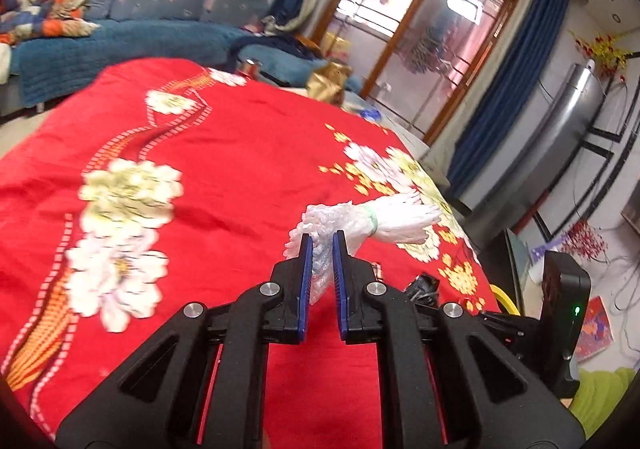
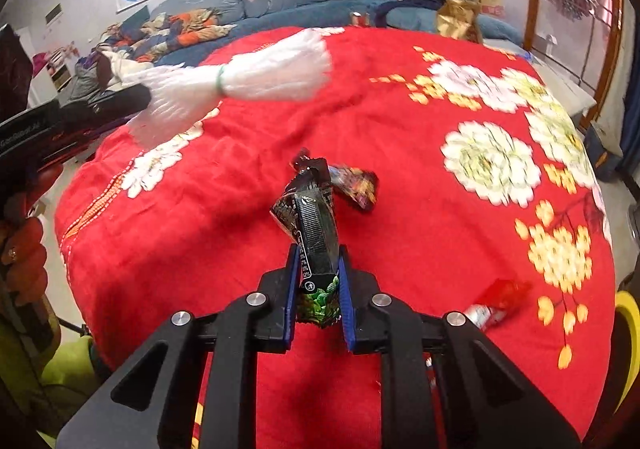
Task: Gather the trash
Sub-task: 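Grasp the white plastic bundle with the left tool while the right tool grasps the black-green snack packet, then carry the white bundle and black-green packet over the yellow-rimmed bin with both tools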
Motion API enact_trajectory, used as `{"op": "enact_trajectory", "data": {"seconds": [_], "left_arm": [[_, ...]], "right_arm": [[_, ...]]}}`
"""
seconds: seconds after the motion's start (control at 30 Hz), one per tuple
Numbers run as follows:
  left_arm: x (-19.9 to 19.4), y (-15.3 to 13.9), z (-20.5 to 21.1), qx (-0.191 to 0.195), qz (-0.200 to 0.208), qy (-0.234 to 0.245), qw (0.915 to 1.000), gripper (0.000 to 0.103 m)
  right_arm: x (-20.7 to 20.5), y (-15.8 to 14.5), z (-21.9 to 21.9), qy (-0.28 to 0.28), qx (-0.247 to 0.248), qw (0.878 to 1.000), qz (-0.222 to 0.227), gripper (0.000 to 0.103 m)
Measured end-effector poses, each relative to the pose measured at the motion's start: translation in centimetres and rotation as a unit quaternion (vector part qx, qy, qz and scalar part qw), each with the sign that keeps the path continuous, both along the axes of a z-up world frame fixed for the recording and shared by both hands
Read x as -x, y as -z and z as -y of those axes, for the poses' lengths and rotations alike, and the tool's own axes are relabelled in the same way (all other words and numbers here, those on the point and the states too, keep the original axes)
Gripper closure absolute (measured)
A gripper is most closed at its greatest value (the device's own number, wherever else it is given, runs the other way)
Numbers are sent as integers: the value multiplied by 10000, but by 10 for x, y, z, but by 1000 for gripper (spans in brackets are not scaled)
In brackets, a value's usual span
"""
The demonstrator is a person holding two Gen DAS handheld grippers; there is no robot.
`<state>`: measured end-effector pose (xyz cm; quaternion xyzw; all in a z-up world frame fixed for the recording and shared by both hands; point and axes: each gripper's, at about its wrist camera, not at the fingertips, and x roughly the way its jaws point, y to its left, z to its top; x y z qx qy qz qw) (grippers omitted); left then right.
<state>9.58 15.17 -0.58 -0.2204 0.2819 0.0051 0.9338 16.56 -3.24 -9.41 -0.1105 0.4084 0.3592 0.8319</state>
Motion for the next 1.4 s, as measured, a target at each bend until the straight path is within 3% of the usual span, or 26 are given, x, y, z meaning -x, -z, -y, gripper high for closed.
{"op": "enact_trajectory", "data": {"seconds": [0.3,0.6,1.03,1.4], "left_arm": [[29,-6,-24,-35,45,-521,9986,97],[32,-15,-14,-87,147,-467,9988,97],[-11,-22,64,-225,191,642,9975,97],[-44,-17,153,-341,143,1810,9828,97]], "right_arm": [[-8,-17,-15,-155,-165,9996,179,87],[-17,-28,15,206,-366,9986,307,87],[-17,-37,128,1506,-590,9855,505,87],[5,-35,237,2783,-603,9565,628,87]]}}
